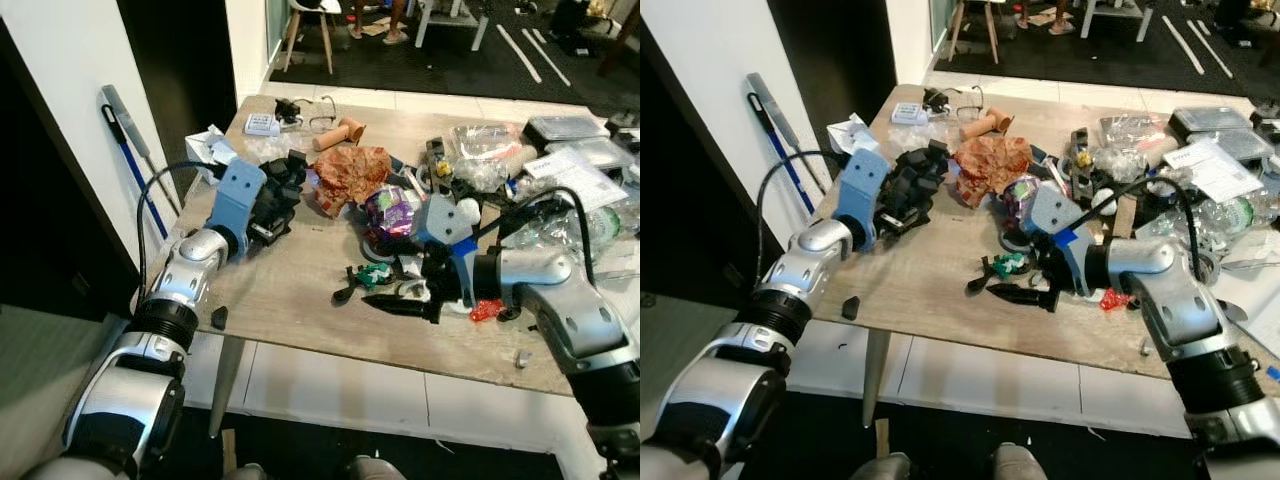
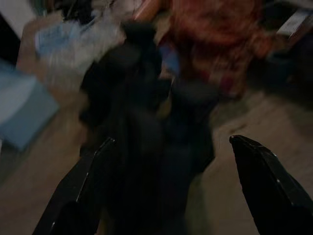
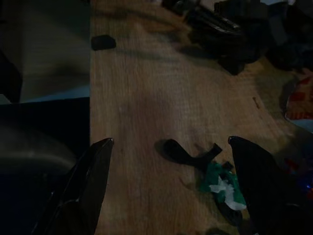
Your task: Picking trash to rubbish bin
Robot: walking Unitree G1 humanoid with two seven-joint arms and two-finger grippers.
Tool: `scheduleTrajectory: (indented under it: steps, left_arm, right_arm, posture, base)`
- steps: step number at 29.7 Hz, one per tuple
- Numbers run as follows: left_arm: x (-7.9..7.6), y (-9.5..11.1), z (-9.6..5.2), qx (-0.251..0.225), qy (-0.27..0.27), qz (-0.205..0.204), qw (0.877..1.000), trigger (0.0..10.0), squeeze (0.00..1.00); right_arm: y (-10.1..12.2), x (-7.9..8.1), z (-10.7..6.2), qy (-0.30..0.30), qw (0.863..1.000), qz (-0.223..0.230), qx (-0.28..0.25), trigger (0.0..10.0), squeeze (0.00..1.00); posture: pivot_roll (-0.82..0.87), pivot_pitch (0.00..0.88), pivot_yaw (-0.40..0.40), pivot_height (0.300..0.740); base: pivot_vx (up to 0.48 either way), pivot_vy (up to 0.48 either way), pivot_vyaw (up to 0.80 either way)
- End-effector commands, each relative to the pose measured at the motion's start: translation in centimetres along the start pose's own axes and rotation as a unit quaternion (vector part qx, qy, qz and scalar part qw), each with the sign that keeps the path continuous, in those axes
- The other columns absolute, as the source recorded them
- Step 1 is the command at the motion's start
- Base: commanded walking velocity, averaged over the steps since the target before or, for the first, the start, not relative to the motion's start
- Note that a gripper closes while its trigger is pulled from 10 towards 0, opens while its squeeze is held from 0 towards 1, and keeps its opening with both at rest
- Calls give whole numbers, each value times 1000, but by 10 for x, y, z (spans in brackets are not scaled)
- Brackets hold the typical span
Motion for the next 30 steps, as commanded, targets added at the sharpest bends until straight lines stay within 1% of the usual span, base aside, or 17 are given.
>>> scheduleTrajectory:
  steps: [1,4,5,7,8,15,16,17,24,30]
  left_arm:
    - [-8,1,3,0,-25,1,1000,10000,0]
    - [-11,-4,7,18,-28,19,999,10000,0]
    - [-11,-4,7,18,-28,19,999,10000,0]
    - [-8,-5,8,22,-17,28,999,10000,0]
    - [-4,-5,9,25,-3,36,999,10000,0]
    - [6,-6,8,33,18,30,999,10000,0]
    - [8,-6,8,33,23,27,999,10000,125]
    - [10,-6,8,34,27,23,999,10000,1000]
    - [14,-7,8,42,41,29,998,10000,1000]
    - [15,-6,10,42,45,38,997,10000,1000]
  right_arm:
    - [-1,7,4,11,1000,1,3,10000,0]
    - [2,11,9,14,1000,-2,2,10000,0]
    - [2,11,9,14,1000,-2,2,10000,0]
    - [5,12,9,15,1000,-3,-1,10000,0]
    - [6,13,9,15,1000,-3,-3,10000,0]
    - [6,14,8,13,1000,-2,-2,10000,0]
    - [5,14,8,13,1000,-2,-2,10000,0]
    - [5,14,8,13,1000,-2,0,10000,0]
    - [5,15,8,13,1000,-1,3,10000,0]
    - [0,12,6,3,1000,-5,20,10000,0]
  posture:
    - [-140,0,15,740]
    - [-147,0,16,740]
    - [-147,0,16,740]
    - [-149,0,17,740]
    - [-151,0,18,740]
    - [-151,0,19,740]
    - [-149,0,17,740]
    - [-149,0,15,740]
    - [-154,0,13,740]
    - [-155,0,12,740]
  base:
    - [0,0,0]
    - [0,0,0]
    - [0,0,0]
    - [0,0,0]
    - [0,0,0]
    - [0,0,0]
    - [0,0,0]
    - [0,0,0]
    - [0,0,0]
    - [0,0,0]
Point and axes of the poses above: a point about 5 cm out from each wrist's last joint towards the gripper, its own z axis pointing out of the wrist towards the gripper, its own y axis along the axis of the wrist's last joint, x = y × z, the point moved 5 cm from there along z, pointing out of the wrist towards the gripper, and after that the axes turned 12 degrees about z, right-handed, at the moved point
